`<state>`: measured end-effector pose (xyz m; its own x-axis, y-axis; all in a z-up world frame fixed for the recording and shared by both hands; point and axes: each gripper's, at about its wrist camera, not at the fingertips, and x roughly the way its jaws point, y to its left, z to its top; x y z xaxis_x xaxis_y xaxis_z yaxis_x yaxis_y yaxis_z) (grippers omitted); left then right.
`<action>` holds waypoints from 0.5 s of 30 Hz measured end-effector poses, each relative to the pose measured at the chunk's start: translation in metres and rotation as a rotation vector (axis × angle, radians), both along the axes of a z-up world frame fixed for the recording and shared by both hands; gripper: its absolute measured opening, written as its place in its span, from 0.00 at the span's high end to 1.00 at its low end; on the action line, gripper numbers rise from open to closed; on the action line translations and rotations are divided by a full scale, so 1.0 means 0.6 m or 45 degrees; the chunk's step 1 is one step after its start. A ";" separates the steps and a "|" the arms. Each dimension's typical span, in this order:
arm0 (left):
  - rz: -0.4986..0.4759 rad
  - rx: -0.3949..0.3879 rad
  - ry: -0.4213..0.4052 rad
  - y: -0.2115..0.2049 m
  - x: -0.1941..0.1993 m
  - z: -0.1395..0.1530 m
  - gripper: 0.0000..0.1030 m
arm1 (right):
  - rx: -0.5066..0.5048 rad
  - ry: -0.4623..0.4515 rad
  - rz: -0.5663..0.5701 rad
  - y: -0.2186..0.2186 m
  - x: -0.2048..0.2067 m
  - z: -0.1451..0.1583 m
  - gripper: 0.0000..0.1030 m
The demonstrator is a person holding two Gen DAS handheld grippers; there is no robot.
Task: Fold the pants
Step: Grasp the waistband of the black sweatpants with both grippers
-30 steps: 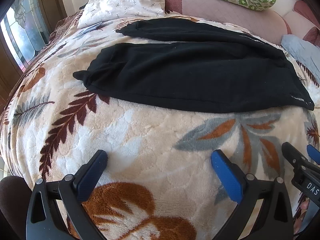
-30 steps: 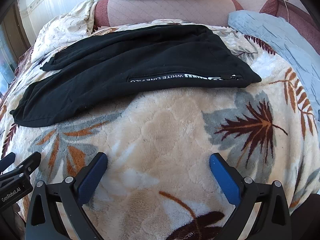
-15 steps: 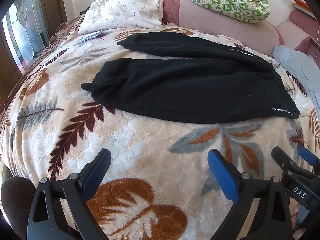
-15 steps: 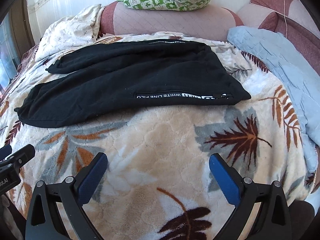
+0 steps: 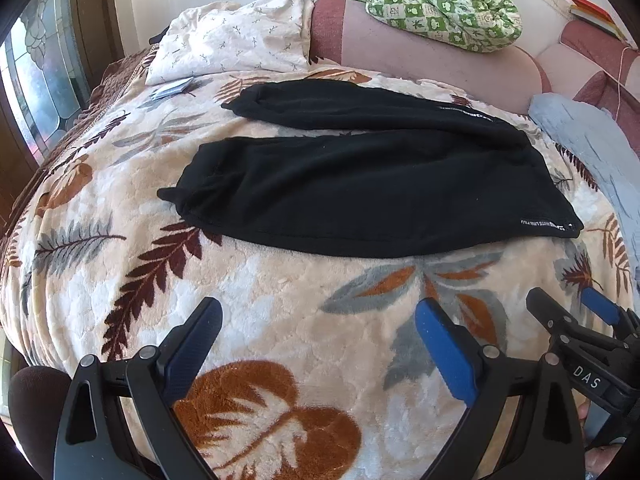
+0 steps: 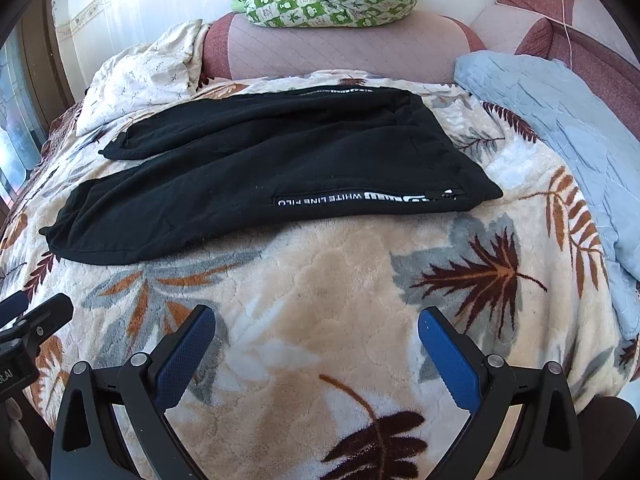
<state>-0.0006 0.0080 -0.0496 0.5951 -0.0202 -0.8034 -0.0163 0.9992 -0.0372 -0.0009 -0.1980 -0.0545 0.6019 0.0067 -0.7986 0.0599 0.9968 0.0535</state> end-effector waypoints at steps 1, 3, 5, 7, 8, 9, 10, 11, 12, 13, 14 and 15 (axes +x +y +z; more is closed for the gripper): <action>-0.004 -0.008 -0.012 0.006 0.005 0.008 0.05 | 0.000 -0.010 0.000 -0.002 0.001 0.003 0.00; -0.019 -0.035 -0.034 0.020 0.019 0.025 0.05 | 0.001 -0.038 -0.005 -0.009 0.007 0.015 0.00; -0.037 -0.078 -0.040 0.043 0.045 0.042 0.05 | -0.002 -0.060 -0.006 -0.018 0.020 0.028 0.00; -0.040 -0.115 -0.043 0.068 0.077 0.055 0.05 | -0.014 -0.068 0.005 -0.029 0.042 0.040 0.00; -0.027 -0.120 -0.043 0.082 0.095 0.061 0.05 | -0.010 -0.067 0.012 -0.036 0.057 0.046 0.00; -0.014 -0.120 -0.044 0.095 0.114 0.067 0.05 | -0.002 -0.066 0.019 -0.044 0.072 0.051 0.00; -0.009 -0.121 -0.048 0.106 0.129 0.073 0.05 | 0.004 -0.065 0.025 -0.054 0.091 0.056 0.00; -0.007 -0.124 -0.053 0.117 0.147 0.079 0.05 | 0.006 -0.065 0.030 -0.061 0.104 0.060 0.00; -0.004 -0.126 -0.058 0.125 0.163 0.084 0.05 | 0.006 -0.063 0.037 -0.068 0.119 0.063 0.00; -0.003 -0.129 -0.061 0.135 0.181 0.089 0.05 | 0.005 -0.061 0.043 -0.073 0.131 0.066 0.00; -0.003 -0.136 -0.061 0.143 0.199 0.093 0.05 | 0.001 -0.055 0.050 -0.081 0.151 0.069 0.00; -0.004 -0.141 -0.060 0.150 0.217 0.096 0.05 | -0.001 -0.050 0.054 -0.086 0.166 0.071 0.00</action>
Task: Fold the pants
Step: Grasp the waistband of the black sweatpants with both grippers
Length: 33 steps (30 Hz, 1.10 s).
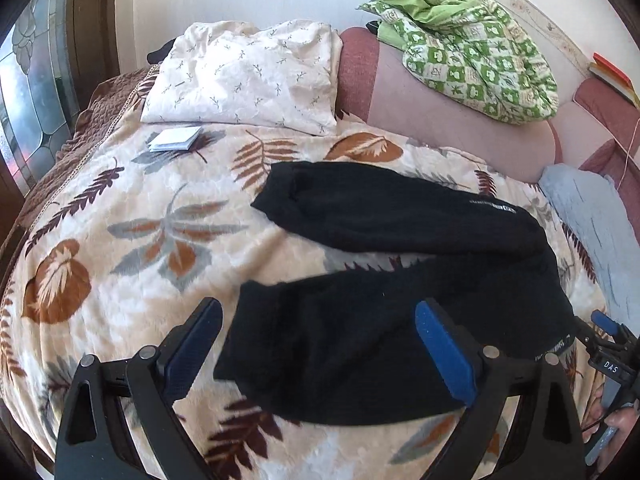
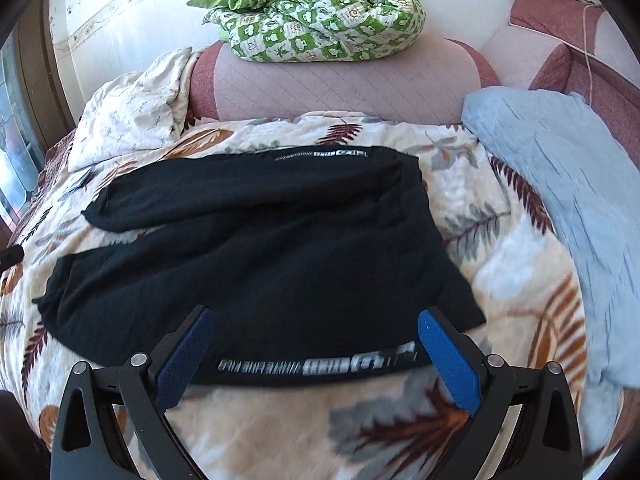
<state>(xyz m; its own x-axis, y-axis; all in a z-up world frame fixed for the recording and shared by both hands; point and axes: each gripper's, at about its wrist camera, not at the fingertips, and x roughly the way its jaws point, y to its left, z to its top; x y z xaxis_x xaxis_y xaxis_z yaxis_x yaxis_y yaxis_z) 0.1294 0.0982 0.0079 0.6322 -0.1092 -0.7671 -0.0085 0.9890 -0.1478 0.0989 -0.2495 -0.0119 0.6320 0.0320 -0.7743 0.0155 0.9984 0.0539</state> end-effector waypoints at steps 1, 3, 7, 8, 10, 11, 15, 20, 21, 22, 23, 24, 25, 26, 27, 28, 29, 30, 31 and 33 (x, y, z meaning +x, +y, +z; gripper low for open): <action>0.001 -0.003 0.002 0.006 0.021 0.002 0.05 | 0.002 0.005 0.004 -0.005 0.013 0.002 0.00; -0.003 -0.005 0.009 0.015 0.057 0.002 0.05 | 0.007 0.018 0.016 -0.013 0.047 0.002 0.00; -0.028 0.007 0.052 0.024 0.141 -0.017 0.05 | 0.039 0.024 0.072 -0.029 0.127 -0.002 0.00; -0.044 -0.004 0.072 0.025 0.161 -0.025 0.05 | 0.040 0.028 0.080 -0.033 0.144 -0.003 0.00; -0.070 -0.026 0.112 0.028 0.202 -0.041 0.06 | 0.047 0.037 0.112 -0.041 0.195 -0.009 0.00; -0.076 -0.034 0.128 0.031 0.222 -0.050 0.06 | 0.051 0.045 0.126 -0.046 0.218 -0.012 0.00; -0.060 -0.093 0.159 0.053 0.290 -0.075 0.06 | 0.079 0.089 0.166 -0.060 0.305 -0.025 0.00; -0.033 -0.191 0.188 0.079 0.349 -0.103 0.07 | 0.056 0.146 0.236 -0.052 0.396 -0.042 0.00; -0.026 -0.210 0.197 0.084 0.358 -0.109 0.07 | 0.039 0.156 0.253 -0.048 0.413 -0.045 0.00; -0.021 -0.226 0.202 0.087 0.366 -0.115 0.07 | 0.025 0.171 0.267 -0.044 0.429 -0.051 0.00; -0.018 -0.238 0.207 0.089 0.372 -0.120 0.07 | 0.012 0.181 0.277 -0.042 0.441 -0.055 0.00; -0.016 -0.242 0.211 0.090 0.377 -0.125 0.07 | 0.002 0.191 0.292 -0.040 0.454 -0.061 0.00; -0.016 -0.239 0.215 0.089 0.382 -0.129 0.07 | 0.000 0.204 0.311 -0.036 0.465 -0.067 0.00; -0.020 -0.238 0.218 0.087 0.386 -0.134 0.07 | -0.001 0.219 0.326 -0.035 0.473 -0.074 0.00; -0.026 -0.241 0.221 0.086 0.390 -0.139 0.07 | -0.001 0.231 0.339 -0.033 0.482 -0.080 0.00; -0.036 -0.241 0.230 0.083 0.394 -0.145 0.07 | 0.008 0.244 0.353 -0.033 0.491 -0.088 0.00; -0.046 -0.238 0.237 0.079 0.397 -0.150 0.07 | 0.020 0.255 0.360 -0.032 0.498 -0.095 0.00; -0.056 -0.229 0.244 0.074 0.400 -0.155 0.07 | 0.032 0.268 0.362 -0.033 0.505 -0.101 0.00; -0.062 -0.208 0.242 0.069 0.403 -0.158 0.07 | 0.047 0.281 0.365 -0.032 0.512 -0.108 0.01; -0.085 -0.166 0.234 0.058 0.408 -0.159 0.07 | 0.067 0.294 0.371 -0.030 0.521 -0.118 0.01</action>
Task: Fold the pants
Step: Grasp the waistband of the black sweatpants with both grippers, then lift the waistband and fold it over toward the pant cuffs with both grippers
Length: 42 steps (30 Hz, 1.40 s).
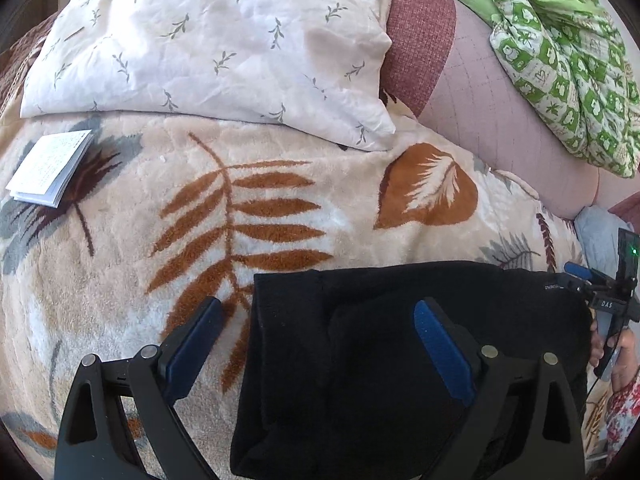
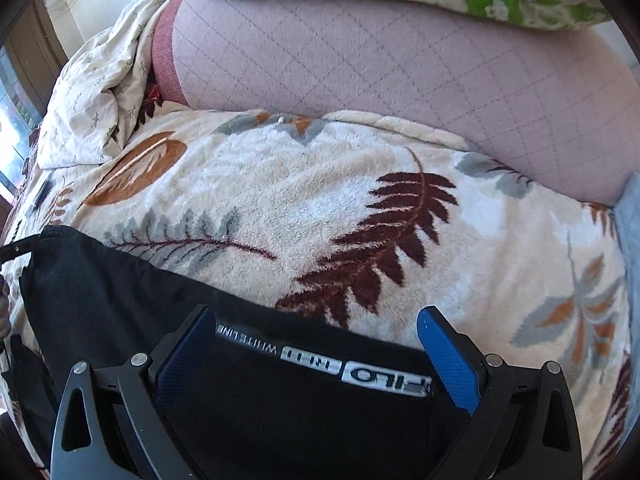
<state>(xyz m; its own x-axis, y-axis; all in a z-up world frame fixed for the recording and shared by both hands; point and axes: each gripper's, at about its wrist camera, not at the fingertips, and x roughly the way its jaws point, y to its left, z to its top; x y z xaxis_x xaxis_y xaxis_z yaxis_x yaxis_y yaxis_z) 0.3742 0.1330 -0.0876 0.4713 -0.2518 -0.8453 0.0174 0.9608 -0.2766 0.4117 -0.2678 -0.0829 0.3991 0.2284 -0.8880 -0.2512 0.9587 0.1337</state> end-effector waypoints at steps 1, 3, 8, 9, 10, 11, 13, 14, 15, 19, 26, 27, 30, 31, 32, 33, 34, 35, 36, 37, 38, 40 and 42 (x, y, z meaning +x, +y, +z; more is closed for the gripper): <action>-0.010 0.005 0.000 -0.003 0.003 0.000 0.07 | 0.013 0.015 0.004 0.000 0.005 -0.006 0.01; -0.031 0.018 0.006 -0.010 0.012 -0.002 0.07 | 0.044 0.051 0.018 0.000 0.012 -0.016 0.01; -0.092 0.181 -0.012 -0.028 0.018 -0.001 0.77 | 0.008 0.062 0.146 0.023 0.001 -0.022 0.01; -0.115 0.177 -0.013 -0.029 0.018 0.000 0.79 | -0.009 0.061 0.174 0.028 -0.003 -0.023 0.02; -0.126 0.165 -0.019 -0.029 0.016 0.001 0.85 | -0.027 0.056 0.199 0.032 -0.007 -0.023 0.07; -0.132 0.160 -0.021 -0.029 0.016 0.002 0.86 | -0.042 0.040 0.222 0.037 -0.013 -0.019 0.11; -0.129 0.181 -0.034 -0.032 0.013 0.005 0.86 | -0.016 0.027 0.237 0.041 -0.021 -0.008 0.55; -0.128 0.194 -0.040 -0.034 0.011 0.007 0.87 | -0.029 0.011 0.228 0.042 -0.023 -0.001 0.67; -0.127 0.206 -0.045 -0.037 0.010 0.009 0.87 | -0.042 0.003 0.222 0.043 -0.025 0.004 0.78; -0.120 0.223 -0.090 -0.049 0.001 0.030 0.88 | -0.050 0.003 0.204 0.046 -0.030 0.009 0.92; -0.094 0.176 -0.239 -0.041 -0.049 0.115 0.88 | 0.004 -0.044 0.144 0.029 -0.050 0.048 0.95; -0.089 0.163 -0.260 -0.038 -0.057 0.126 0.88 | 0.018 -0.051 0.137 0.025 -0.055 0.055 0.95; -0.077 0.157 -0.322 -0.037 -0.081 0.155 0.88 | 0.053 -0.083 0.122 0.016 -0.083 0.079 0.95; -0.076 0.165 -0.342 -0.038 -0.091 0.163 0.88 | 0.065 -0.094 0.117 0.013 -0.096 0.088 0.95; -0.079 0.178 -0.360 -0.043 -0.100 0.170 0.88 | 0.071 -0.103 0.115 0.010 -0.109 0.096 0.96; -0.084 0.198 -0.381 -0.046 -0.112 0.177 0.88 | 0.075 -0.112 0.112 0.009 -0.123 0.105 0.96; -0.097 0.221 -0.402 -0.050 -0.126 0.185 0.88 | 0.083 -0.119 0.113 0.008 -0.137 0.113 1.00; -0.111 0.233 -0.416 -0.054 -0.139 0.191 0.88 | 0.097 -0.127 0.111 0.006 -0.156 0.123 1.00; -0.127 0.238 -0.426 -0.058 -0.151 0.195 0.88 | 0.107 -0.133 0.109 0.005 -0.169 0.130 1.00; -0.142 0.242 -0.433 -0.064 -0.165 0.197 0.88 | 0.113 -0.136 0.105 0.005 -0.186 0.137 1.00; -0.150 0.251 -0.438 -0.070 -0.178 0.198 0.88 | 0.118 -0.137 0.105 0.005 -0.207 0.144 1.00; -0.168 0.265 -0.452 -0.077 -0.207 0.201 0.88 | 0.117 -0.122 0.111 0.008 -0.236 0.150 1.00; -0.182 0.272 -0.465 -0.082 -0.238 0.205 0.88 | 0.112 -0.071 0.149 0.019 -0.263 0.146 0.99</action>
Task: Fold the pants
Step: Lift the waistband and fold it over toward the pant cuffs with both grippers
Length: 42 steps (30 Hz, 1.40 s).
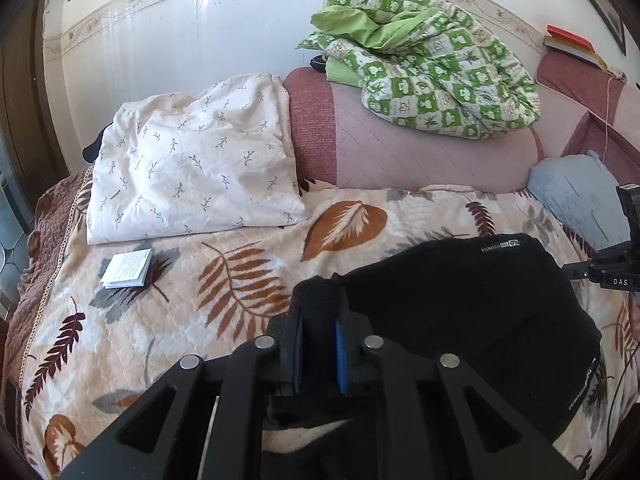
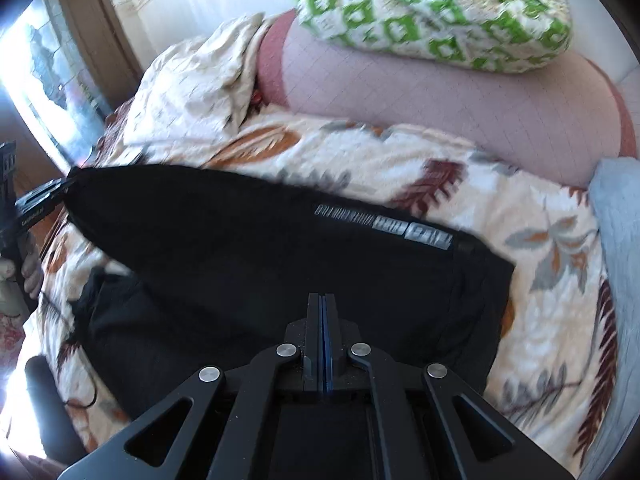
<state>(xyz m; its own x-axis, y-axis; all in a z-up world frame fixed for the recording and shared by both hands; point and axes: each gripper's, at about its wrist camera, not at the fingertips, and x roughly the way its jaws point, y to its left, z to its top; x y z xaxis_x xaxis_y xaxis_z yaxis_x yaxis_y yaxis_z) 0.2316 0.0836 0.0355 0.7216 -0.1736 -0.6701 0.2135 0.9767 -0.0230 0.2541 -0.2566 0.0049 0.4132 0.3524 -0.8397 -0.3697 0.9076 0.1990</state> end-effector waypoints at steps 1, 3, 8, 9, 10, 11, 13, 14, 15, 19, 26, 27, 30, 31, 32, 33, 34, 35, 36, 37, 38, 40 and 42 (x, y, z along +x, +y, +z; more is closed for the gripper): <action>-0.004 0.003 -0.009 -0.003 -0.014 0.004 0.88 | -0.038 0.004 -0.002 0.008 -0.010 -0.001 0.99; -0.008 0.008 -0.026 -0.008 -0.034 0.011 0.88 | -0.048 -0.003 -0.035 0.010 -0.012 0.001 0.97; -0.022 0.049 -0.110 -0.020 -0.075 0.029 0.88 | -0.159 -0.079 -0.124 0.010 0.027 0.013 0.19; -0.025 0.067 -0.132 -0.023 -0.081 0.029 0.88 | -0.202 -0.131 -0.129 0.013 0.039 0.016 0.07; -0.024 0.081 -0.149 -0.025 -0.083 0.027 0.88 | -0.246 -0.168 -0.113 0.017 0.053 0.017 0.08; -0.022 0.092 -0.163 -0.027 -0.085 0.023 0.88 | -0.266 -0.168 -0.098 0.019 0.068 0.015 0.08; -0.010 0.091 -0.168 -0.023 -0.078 0.010 0.88 | -0.299 -0.121 -0.055 0.023 0.110 0.000 0.12; -0.001 0.081 -0.164 -0.020 -0.072 0.002 0.88 | -0.325 -0.093 -0.027 0.025 0.132 -0.012 0.14; 0.009 0.071 -0.159 -0.015 -0.066 -0.006 0.88 | -0.349 -0.054 0.011 0.028 0.154 -0.027 0.18; 0.058 0.008 -0.137 0.012 -0.040 -0.035 0.88 | -0.420 0.090 0.172 0.042 0.221 -0.092 0.29; 0.058 -0.021 -0.090 0.028 -0.019 -0.065 0.88 | -0.327 0.248 0.352 0.050 0.293 -0.163 0.21; 0.062 -0.035 -0.082 0.031 -0.017 -0.068 0.88 | -0.329 0.243 0.356 0.052 0.292 -0.164 0.21; 0.080 -0.083 -0.053 0.048 -0.009 -0.076 0.88 | -0.322 0.211 0.391 0.057 0.273 -0.155 0.40; 0.089 -0.100 -0.043 0.053 -0.006 -0.079 0.88 | -0.296 0.219 0.414 0.060 0.265 -0.151 0.56; 0.099 -0.110 -0.033 0.058 -0.003 -0.083 0.88 | -0.291 0.219 0.432 0.064 0.257 -0.148 0.64; 0.107 -0.117 -0.026 0.062 -0.003 -0.085 0.88 | -0.313 0.205 0.444 0.070 0.249 -0.146 0.68; 0.110 -0.123 -0.023 0.064 -0.003 -0.087 0.88 | -0.343 0.189 0.453 0.076 0.244 -0.146 0.72; 0.113 -0.126 -0.025 0.066 -0.004 -0.087 0.88 | -0.363 0.187 0.451 0.080 0.241 -0.144 0.75; 0.114 -0.125 -0.031 0.066 -0.006 -0.085 0.88 | -0.390 0.186 0.439 0.082 0.239 -0.142 0.83; 0.114 -0.121 -0.039 0.065 -0.009 -0.083 0.88 | -0.420 0.182 0.429 0.084 0.236 -0.138 0.89; 0.115 -0.117 -0.046 0.064 -0.010 -0.080 0.88 | -0.442 0.171 0.420 0.086 0.231 -0.133 0.93; 0.114 -0.128 -0.054 0.065 -0.015 -0.074 0.88 | -0.479 0.150 0.401 0.089 0.215 -0.123 0.96; 0.111 -0.141 -0.064 0.065 -0.019 -0.067 0.88 | -0.513 0.111 0.370 0.091 0.192 -0.105 0.96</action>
